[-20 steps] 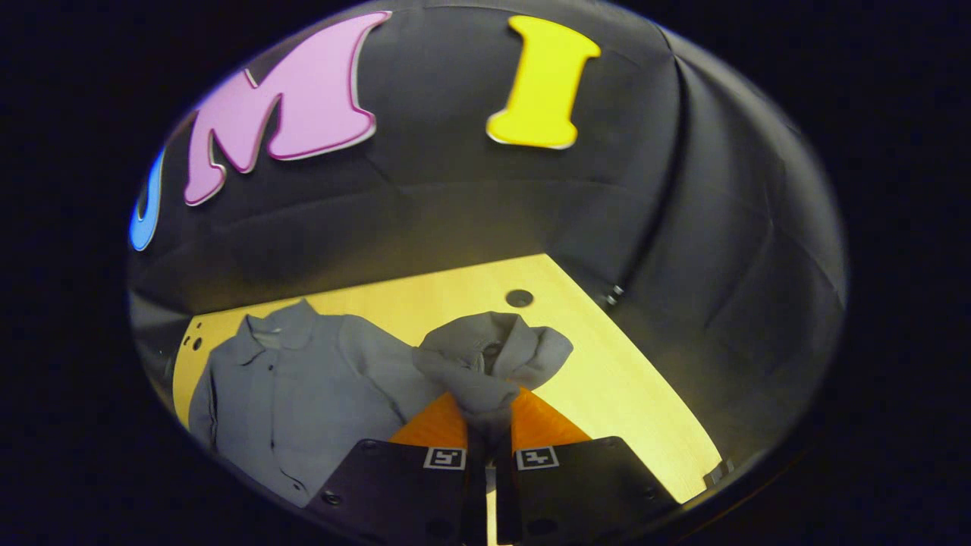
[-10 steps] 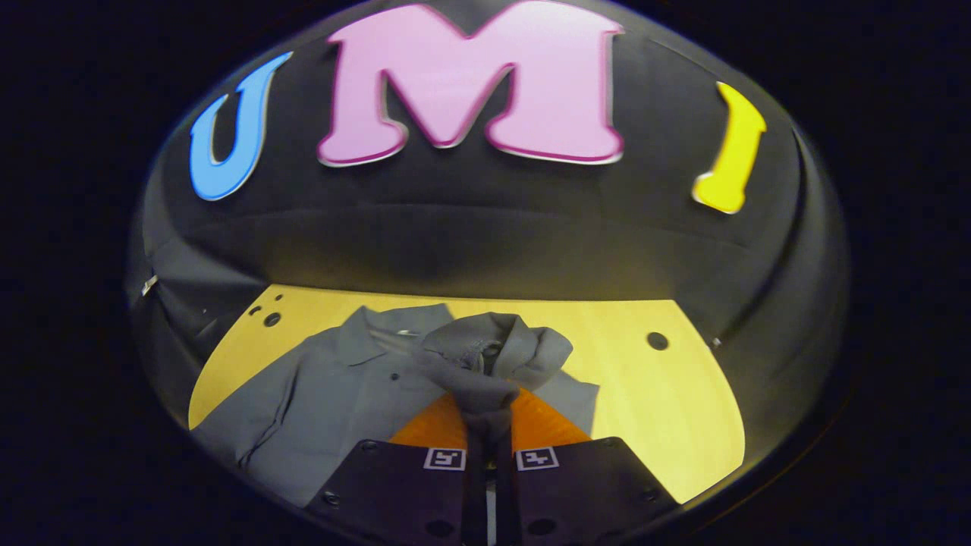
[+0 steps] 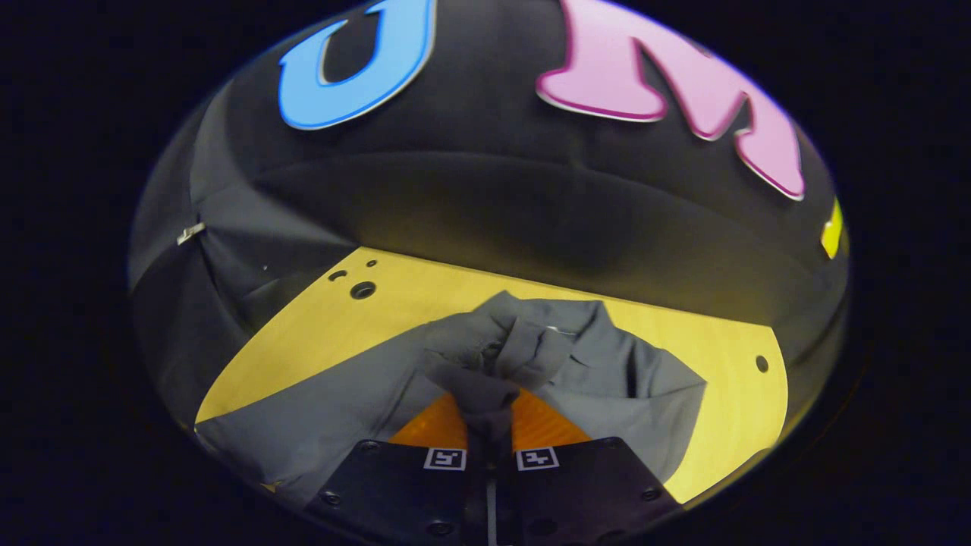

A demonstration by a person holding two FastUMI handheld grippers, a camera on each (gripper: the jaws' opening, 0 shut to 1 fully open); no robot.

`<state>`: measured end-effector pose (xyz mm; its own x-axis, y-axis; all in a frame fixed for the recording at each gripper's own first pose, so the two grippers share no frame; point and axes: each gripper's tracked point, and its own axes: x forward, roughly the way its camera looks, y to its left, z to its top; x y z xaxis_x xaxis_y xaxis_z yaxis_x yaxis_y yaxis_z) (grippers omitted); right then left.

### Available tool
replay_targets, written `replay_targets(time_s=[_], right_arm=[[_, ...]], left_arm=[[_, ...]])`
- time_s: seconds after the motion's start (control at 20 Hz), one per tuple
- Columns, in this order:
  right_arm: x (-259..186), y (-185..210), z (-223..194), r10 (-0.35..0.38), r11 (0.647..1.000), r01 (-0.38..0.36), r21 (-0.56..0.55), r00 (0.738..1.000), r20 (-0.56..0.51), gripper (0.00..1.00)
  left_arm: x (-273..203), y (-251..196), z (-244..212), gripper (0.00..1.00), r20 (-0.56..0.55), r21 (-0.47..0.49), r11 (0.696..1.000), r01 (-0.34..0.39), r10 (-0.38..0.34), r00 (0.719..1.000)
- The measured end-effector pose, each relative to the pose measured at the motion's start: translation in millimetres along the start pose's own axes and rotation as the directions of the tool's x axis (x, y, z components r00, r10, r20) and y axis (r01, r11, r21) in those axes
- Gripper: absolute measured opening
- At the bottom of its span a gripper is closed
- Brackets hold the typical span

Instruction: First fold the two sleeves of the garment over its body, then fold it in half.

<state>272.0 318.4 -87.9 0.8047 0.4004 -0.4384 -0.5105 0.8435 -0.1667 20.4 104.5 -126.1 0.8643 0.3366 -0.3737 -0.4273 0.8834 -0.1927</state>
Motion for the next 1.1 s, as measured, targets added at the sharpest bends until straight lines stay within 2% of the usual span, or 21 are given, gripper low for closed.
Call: replay_targets(time_s=[0.1, 0.25, 0.3, 0.35, 0.45, 0.55, 0.6, 0.65, 0.7, 0.8, 1.1], right_arm=[[17, 30, -7, 0.028, 0.999, -0.029, -0.032, 0.999, -0.022, 0.09], [39, 54, -20, 0.046, 0.995, -0.05, -0.09, 0.997, -0.055, 0.11], [44, 61, -27, 0.05, 0.993, -0.057, -0.104, 0.996, -0.071, 0.11], [48, 70, -34, 0.061, 0.991, -0.071, -0.111, 0.994, -0.089, 0.15], [49, 83, -46, 0.096, 0.988, -0.109, -0.113, 0.988, -0.118, 0.24], [43, 95, -49, 0.144, 0.981, -0.157, -0.111, 0.983, -0.118, 0.64], [39, 93, -48, 0.144, 0.981, -0.156, -0.117, 0.984, -0.106, 0.84], [31, 91, -45, 0.145, 0.981, -0.155, -0.114, 0.985, -0.09, 0.91], [24, 87, -44, 0.147, 0.983, -0.155, -0.104, 0.986, -0.079, 0.95], [-1, 69, -41, 0.119, 0.989, -0.123, -0.078, 0.991, -0.054, 1.0], [-84, -12, -34, -0.013, 1.0, 0.014, -0.021, 1.0, 0.022, 0.99]], left_arm=[[5, 13, -2, 0.96, -0.006, -0.028, 0.999, -0.03, 0.03, 1.0], [14, 31, -4, 0.96, -0.006, -0.045, 0.997, -0.07, 0.07, 0.998], [14, 37, -4, 1.0, -0.005, -0.048, 0.995, -0.083, 0.083, 0.997], [14, 41, -4, 0.95, -0.005, -0.053, 0.994, -0.095, 0.094, 0.996], [15, 56, -7, 0.95, -0.005, -0.075, 0.989, -0.127, 0.127, 0.992], [15, 60, -11, 0.95, -0.011, -0.104, 0.986, -0.131, 0.13, 0.991], [15, 64, -13, 0.96, -0.018, -0.12, 0.984, -0.134, 0.133, 0.991], [16, 68, -16, 1.0, -0.025, -0.133, 0.982, -0.137, 0.135, 0.991], [17, 72, -17, 0.96, -0.029, -0.143, 0.979, -0.144, 0.141, 0.99], [19, 84, -20, 0.96, -0.034, -0.161, 0.974, -0.161, 0.157, 0.987], [46, 114, -24, 0.96, -0.058, -0.167, 0.965, -0.201, 0.194, 0.979]])
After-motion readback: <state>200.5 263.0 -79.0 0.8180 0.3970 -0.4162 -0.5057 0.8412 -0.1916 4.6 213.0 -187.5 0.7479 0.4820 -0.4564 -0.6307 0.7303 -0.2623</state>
